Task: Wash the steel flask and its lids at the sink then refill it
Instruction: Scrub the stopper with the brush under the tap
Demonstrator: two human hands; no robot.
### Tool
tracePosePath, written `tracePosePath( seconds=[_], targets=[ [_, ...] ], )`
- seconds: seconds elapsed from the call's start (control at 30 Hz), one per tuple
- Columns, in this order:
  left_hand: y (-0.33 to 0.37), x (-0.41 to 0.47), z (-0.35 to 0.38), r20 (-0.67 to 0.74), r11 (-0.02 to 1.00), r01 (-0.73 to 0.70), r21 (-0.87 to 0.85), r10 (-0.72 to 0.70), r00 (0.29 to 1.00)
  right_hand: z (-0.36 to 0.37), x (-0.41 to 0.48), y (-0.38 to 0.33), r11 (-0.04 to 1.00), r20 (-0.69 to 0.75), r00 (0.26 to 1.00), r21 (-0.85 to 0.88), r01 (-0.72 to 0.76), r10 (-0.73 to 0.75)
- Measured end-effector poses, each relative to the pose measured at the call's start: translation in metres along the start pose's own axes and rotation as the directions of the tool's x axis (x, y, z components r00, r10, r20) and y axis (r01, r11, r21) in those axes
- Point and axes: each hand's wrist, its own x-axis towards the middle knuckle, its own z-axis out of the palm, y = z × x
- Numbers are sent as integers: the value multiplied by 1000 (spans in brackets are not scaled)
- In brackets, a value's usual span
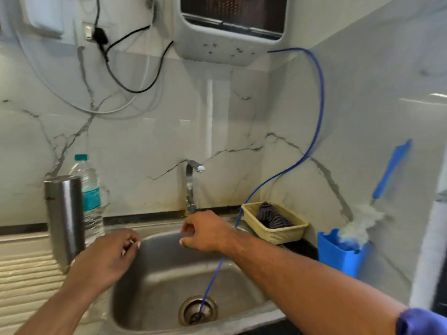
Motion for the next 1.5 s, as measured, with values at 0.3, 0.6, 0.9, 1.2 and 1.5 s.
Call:
tracePosePath(
  seconds=[0.3, 0.6, 0.9, 1.2, 1.5],
  targets=[
    [148, 17, 45, 23, 950, -247, -191, 256, 966, -115, -82, 75, 956, -79, 992, -270, -115, 97],
    [230, 11, 112, 171, 909, -363, -207, 399, 901, -189, -134, 116, 814, 74, 981, -572, -104, 178],
    [179, 15, 117, 341, 942, -130, -310, 237, 910, -138, -95, 121, 899, 35, 994, -430, -81, 106],
    [125, 51, 110, 435, 989, 50, -136, 14, 900, -20, -3, 90, 991, 121, 992, -133, -13, 29],
    [92, 78, 148, 831, 975, -200, 102, 27, 556, 56, 29, 125, 984, 290, 942, -102, -146, 170]
  ],
)
